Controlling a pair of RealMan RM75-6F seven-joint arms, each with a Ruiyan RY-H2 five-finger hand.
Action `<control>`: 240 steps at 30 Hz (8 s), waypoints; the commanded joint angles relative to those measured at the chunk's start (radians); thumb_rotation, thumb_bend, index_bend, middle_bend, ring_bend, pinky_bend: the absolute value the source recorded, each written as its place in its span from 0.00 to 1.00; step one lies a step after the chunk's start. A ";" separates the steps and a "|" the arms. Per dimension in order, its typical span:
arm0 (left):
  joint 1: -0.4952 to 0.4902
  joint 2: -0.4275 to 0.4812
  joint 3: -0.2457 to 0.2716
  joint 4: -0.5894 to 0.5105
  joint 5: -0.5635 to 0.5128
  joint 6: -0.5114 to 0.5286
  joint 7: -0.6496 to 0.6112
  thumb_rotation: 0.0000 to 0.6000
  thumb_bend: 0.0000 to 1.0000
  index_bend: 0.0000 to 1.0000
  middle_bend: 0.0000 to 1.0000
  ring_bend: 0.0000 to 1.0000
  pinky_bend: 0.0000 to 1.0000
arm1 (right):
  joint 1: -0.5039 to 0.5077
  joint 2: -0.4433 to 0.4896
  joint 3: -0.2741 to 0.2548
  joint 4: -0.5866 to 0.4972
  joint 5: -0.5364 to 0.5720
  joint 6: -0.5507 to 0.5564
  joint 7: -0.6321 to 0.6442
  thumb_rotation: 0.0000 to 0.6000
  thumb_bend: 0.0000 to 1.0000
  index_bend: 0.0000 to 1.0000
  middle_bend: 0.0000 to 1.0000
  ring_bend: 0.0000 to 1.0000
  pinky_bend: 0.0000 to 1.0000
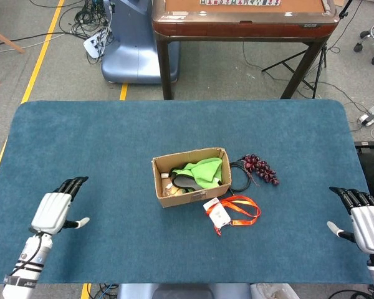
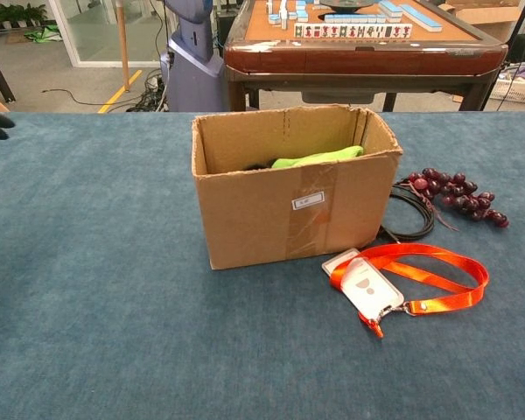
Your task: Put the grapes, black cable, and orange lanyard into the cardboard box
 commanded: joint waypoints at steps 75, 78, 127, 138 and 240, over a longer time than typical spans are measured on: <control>0.269 0.096 0.019 0.118 0.212 0.087 -0.180 1.00 0.01 0.16 0.13 0.13 0.36 | 0.663 -0.489 0.229 0.395 0.777 -0.723 -0.417 1.00 0.00 0.24 0.28 0.23 0.30; 0.271 0.100 0.018 0.116 0.216 0.088 -0.186 1.00 0.01 0.16 0.13 0.13 0.36 | 0.680 -0.514 0.225 0.431 0.794 -0.738 -0.424 1.00 0.00 0.24 0.28 0.23 0.30; 0.275 0.106 0.002 0.113 0.194 0.040 -0.173 1.00 0.01 0.15 0.13 0.13 0.36 | 0.662 -0.135 0.259 -0.248 0.735 -0.364 -0.614 1.00 0.50 0.48 0.59 0.54 0.69; 0.277 0.117 0.002 0.107 0.194 0.037 -0.196 1.00 0.01 0.16 0.13 0.13 0.36 | 0.761 -0.233 0.287 -0.309 0.629 -0.291 -0.700 1.00 0.50 0.48 0.59 0.54 0.69; 0.295 0.160 -0.004 0.043 0.105 0.006 -0.121 1.00 0.01 0.37 0.14 0.14 0.36 | 0.656 -0.358 -0.038 0.358 0.203 -0.658 -0.494 1.00 0.24 0.44 1.00 1.00 1.00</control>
